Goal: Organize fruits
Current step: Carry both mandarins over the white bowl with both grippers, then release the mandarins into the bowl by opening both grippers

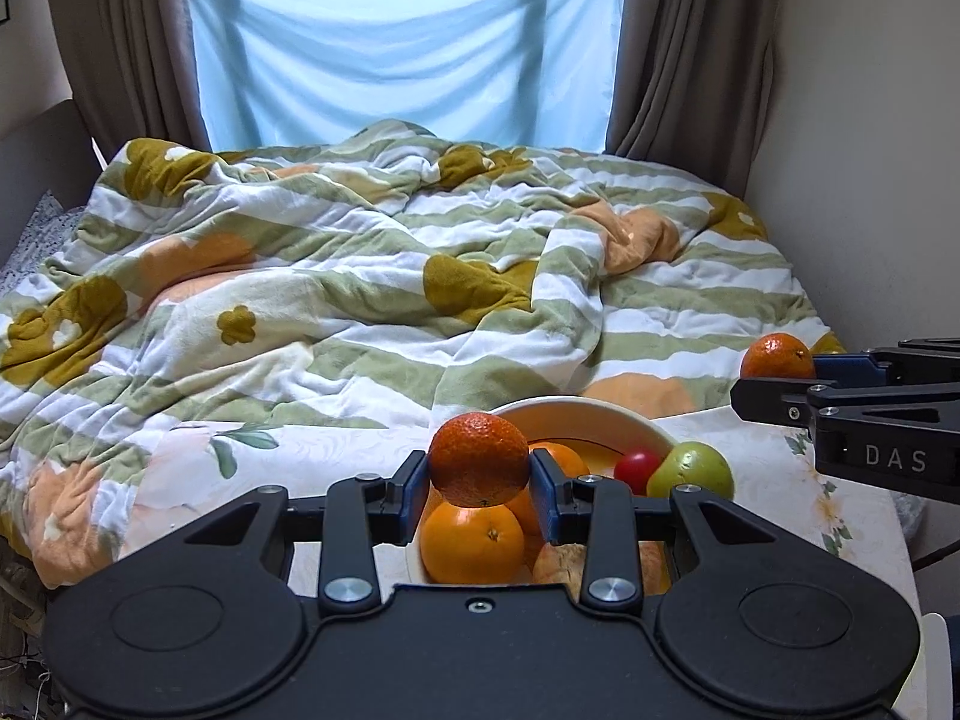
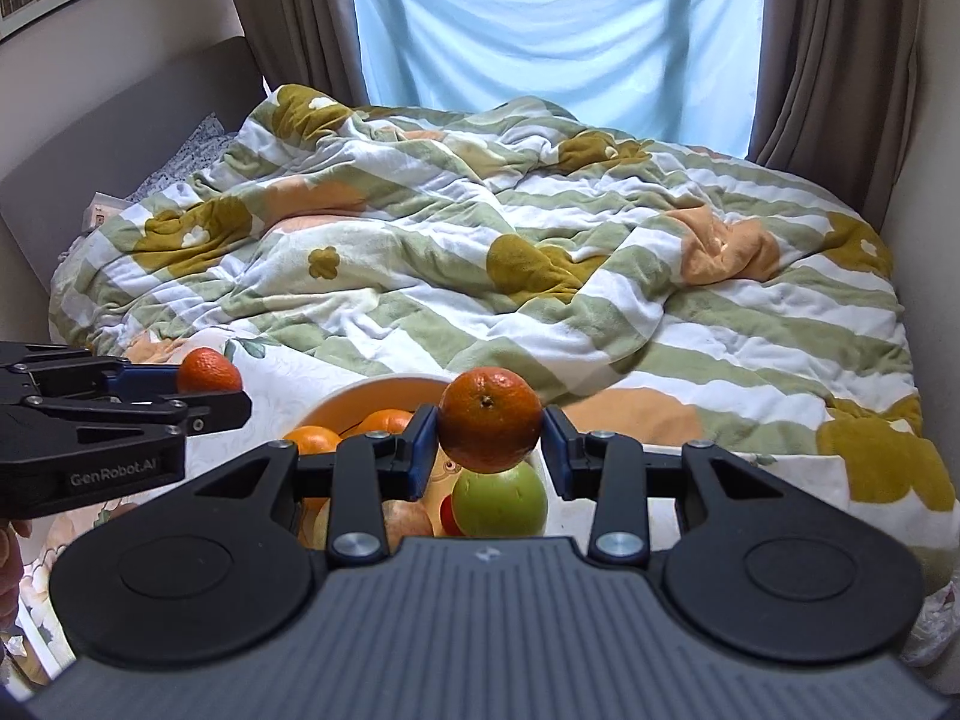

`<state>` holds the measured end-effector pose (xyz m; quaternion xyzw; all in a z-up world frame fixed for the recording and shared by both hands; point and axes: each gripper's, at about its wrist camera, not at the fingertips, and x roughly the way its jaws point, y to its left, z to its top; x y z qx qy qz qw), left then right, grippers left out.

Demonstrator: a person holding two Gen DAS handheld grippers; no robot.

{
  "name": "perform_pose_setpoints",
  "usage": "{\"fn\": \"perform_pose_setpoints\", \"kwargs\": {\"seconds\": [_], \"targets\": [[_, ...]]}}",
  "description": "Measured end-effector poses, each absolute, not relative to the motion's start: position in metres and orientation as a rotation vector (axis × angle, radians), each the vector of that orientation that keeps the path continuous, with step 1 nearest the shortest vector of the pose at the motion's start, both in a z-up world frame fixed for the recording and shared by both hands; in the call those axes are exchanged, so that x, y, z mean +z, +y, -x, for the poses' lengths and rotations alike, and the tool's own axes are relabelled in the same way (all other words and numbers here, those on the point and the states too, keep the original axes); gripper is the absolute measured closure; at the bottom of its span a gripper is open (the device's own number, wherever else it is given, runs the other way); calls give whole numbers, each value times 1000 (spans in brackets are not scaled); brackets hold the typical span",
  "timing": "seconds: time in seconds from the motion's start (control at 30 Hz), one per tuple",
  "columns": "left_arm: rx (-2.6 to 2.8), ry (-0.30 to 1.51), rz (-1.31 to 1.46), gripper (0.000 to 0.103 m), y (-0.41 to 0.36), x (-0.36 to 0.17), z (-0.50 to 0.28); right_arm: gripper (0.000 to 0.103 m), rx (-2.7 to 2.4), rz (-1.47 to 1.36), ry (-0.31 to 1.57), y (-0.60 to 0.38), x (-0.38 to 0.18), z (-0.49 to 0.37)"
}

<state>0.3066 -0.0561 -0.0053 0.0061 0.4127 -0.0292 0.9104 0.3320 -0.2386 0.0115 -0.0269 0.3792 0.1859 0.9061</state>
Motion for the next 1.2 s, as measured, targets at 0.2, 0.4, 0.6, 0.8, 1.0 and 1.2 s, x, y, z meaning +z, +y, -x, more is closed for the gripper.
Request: {"fn": "perform_pose_setpoints", "kwargs": {"seconds": [0.2, 0.4, 0.6, 0.8, 1.0, 1.2], "targets": [[-75, 904, -8, 63, -53, -31, -338, 51, 369, 48, 811, -233, -3, -360], [-77, 956, -10, 63, -51, -52, -359, 51, 369, 52, 851, -229, -21, -381], [-85, 967, -3, 63, -50, -62, -369, 51, 370, 47, 885, -227, -36, -397], [-71, 932, -7, 4, -50, -57, -366, 51, 372, 45, 894, -226, -40, -403], [-63, 895, -27, 3, -49, -42, -350, 51, 374, 46, 894, -223, -39, -404], [-65, 902, 14, 3, -41, -35, -330, 51, 393, 56, 902, -210, -41, -406]]}}
